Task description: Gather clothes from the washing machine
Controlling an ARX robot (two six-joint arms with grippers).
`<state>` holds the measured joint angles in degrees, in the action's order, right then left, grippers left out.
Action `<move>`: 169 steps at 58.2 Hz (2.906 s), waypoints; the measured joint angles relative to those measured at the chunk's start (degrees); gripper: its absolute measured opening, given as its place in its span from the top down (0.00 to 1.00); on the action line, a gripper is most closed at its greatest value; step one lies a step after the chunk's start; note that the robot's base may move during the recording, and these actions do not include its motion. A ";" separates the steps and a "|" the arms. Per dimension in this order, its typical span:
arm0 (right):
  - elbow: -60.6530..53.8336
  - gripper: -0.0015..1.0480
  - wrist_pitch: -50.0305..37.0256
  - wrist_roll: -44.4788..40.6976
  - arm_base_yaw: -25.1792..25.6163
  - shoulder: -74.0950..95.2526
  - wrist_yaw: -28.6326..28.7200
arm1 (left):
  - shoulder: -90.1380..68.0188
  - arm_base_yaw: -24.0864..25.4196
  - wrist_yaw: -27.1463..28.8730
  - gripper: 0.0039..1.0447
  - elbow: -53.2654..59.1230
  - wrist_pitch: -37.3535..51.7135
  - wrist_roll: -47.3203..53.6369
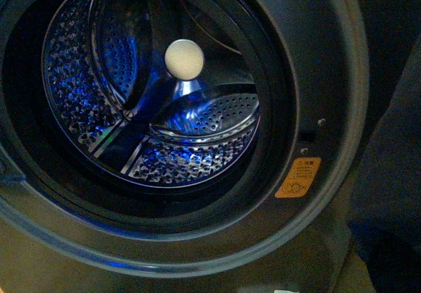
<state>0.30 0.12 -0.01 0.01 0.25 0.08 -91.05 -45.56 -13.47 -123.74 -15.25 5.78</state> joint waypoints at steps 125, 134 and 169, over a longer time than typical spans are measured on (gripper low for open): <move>26.95 0.07 -61.26 22.18 -16.68 68.37 35.30 | -0.26 0.00 0.07 0.96 -0.09 -0.13 0.00; 28.22 0.07 -61.29 21.49 -17.18 70.97 33.29 | -0.26 0.00 0.07 0.96 -0.09 -0.13 0.00; 31.32 0.85 -65.44 20.52 -10.67 72.85 23.23 | -0.26 0.00 0.04 0.74 -0.24 -0.13 -0.15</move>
<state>31.62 -65.32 20.51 -10.66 73.10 23.31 -91.31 -45.56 -13.43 -123.98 -15.38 5.63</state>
